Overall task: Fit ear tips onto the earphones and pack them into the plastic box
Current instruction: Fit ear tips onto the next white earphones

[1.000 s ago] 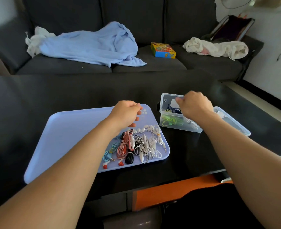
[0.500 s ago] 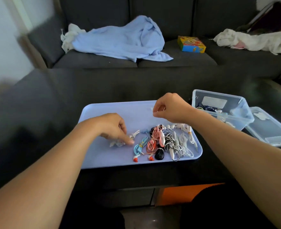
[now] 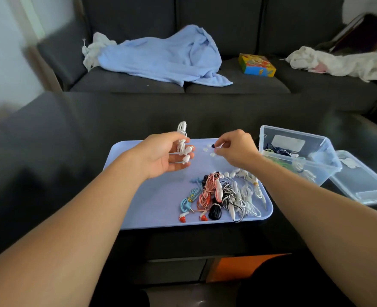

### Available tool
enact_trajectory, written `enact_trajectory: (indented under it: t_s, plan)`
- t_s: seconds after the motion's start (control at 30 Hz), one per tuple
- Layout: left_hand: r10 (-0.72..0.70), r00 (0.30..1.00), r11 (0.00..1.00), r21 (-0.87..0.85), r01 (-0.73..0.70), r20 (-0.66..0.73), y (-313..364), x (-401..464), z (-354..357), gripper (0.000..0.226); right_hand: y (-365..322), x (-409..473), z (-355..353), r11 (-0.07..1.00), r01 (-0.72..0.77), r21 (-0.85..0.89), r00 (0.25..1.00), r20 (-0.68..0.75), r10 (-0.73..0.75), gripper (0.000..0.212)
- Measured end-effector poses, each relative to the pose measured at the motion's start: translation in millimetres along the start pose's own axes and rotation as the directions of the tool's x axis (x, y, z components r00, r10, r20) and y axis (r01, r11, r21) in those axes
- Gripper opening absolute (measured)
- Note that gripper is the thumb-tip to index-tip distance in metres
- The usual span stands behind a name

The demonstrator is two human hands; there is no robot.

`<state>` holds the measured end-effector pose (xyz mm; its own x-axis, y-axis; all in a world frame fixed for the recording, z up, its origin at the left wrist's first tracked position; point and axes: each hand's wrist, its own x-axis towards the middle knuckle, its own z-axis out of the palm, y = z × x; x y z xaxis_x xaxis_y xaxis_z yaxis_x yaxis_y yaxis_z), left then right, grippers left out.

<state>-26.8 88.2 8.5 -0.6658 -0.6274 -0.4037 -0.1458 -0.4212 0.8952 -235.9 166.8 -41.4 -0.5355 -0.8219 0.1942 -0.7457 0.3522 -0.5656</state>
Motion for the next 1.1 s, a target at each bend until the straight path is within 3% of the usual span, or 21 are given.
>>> enact_trajectory:
  t_s: [0.17, 0.33, 0.8, 0.9, 0.97, 1.1]
  plan:
    - [-0.059, 0.998, 0.981, -0.184, 0.054, -0.022, -3.2, 2.4, -5.6, 0.018, -2.7, 3.5, 13.0, 0.989, 0.054, -0.139, 0.989, 0.145, -0.034, 0.018]
    - [-0.024, 1.000, 0.987, -0.158, 0.021, -0.017, -4.7, 2.0, -9.1, 0.015, -10.6, 7.0, 19.9, 0.983, 0.019, -0.180, 0.992, 0.122, 0.003, 0.008]
    - [0.029, 0.999, 0.995, -0.098, -0.025, 0.036, -4.7, -0.8, -9.2, 0.025, -4.8, 6.9, 17.7, 0.983, -0.022, -0.185, 0.996, 0.082, 0.038, 0.015]
    - [0.034, 0.998, 0.997, -0.065, -0.031, 0.049, -4.5, -1.2, -10.7, 0.027, -11.1, 3.7, 13.9, 0.997, -0.048, -0.067, 0.997, 0.055, 0.052, 0.018]
    - [0.039, 0.998, 0.999, -0.036, -0.037, 0.046, -4.0, -0.5, -11.8, 0.028, -22.5, -0.4, 6.4, 0.980, -0.111, 0.168, 0.993, 0.065, 0.101, 0.011]
    - [0.052, 0.998, 0.999, -0.002, -0.052, 0.048, -2.4, 0.6, -12.2, 0.021, -47.3, -15.6, -12.6, 0.732, -0.217, 0.646, 0.970, 0.227, 0.088, 0.017]
